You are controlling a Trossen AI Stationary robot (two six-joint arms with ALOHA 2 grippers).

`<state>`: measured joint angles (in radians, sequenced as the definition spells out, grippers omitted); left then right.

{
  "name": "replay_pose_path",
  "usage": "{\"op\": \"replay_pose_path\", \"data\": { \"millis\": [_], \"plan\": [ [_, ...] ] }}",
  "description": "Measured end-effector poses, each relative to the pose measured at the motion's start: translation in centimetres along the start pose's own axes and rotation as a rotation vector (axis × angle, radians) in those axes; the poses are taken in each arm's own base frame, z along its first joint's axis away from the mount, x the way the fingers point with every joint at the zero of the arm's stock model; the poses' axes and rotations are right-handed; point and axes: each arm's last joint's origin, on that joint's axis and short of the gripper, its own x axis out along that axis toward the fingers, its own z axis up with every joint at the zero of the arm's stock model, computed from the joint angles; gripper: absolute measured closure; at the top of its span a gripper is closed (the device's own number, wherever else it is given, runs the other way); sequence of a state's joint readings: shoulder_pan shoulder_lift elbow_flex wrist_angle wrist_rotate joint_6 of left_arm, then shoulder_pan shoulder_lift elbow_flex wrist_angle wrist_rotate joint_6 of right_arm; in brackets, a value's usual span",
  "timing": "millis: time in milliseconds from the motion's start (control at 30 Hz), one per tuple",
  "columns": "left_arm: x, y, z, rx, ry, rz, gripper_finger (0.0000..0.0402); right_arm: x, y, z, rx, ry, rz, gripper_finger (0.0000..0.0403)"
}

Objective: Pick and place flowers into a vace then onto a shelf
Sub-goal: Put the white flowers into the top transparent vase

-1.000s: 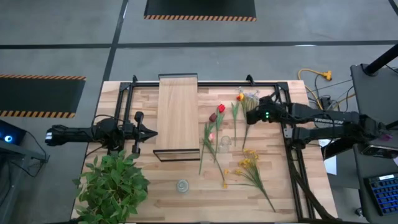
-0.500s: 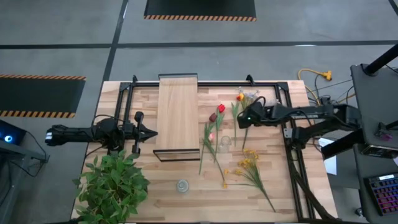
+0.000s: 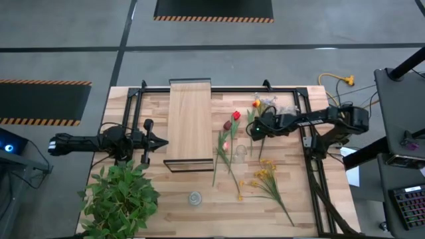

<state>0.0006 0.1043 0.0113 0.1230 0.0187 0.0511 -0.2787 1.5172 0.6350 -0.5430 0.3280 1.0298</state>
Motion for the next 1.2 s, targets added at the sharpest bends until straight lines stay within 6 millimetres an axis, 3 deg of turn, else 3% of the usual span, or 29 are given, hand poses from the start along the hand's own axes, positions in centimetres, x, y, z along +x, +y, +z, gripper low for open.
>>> {"op": "replay_pose_path", "data": {
  "millis": [267,633,867,1200],
  "plan": [
    [0.0,0.0,0.0,0.000,0.000,0.000,0.0402,-0.1,-0.1,0.0,-0.040,0.006,0.007,0.0199],
    [0.0,0.0,0.0,0.000,0.000,0.000,0.0402,-0.2,-0.1,0.0,-0.043,0.010,0.017,0.0316],
    [0.0,0.0,0.0,0.000,0.000,0.000,0.0402,-0.3,-0.2,0.0,-0.071,0.008,0.013,0.0368],
    [0.0,0.0,0.0,0.000,0.000,0.000,0.0402,-3.4,-1.5,0.4,-0.055,-0.058,0.091,0.0393]
  ]
}}
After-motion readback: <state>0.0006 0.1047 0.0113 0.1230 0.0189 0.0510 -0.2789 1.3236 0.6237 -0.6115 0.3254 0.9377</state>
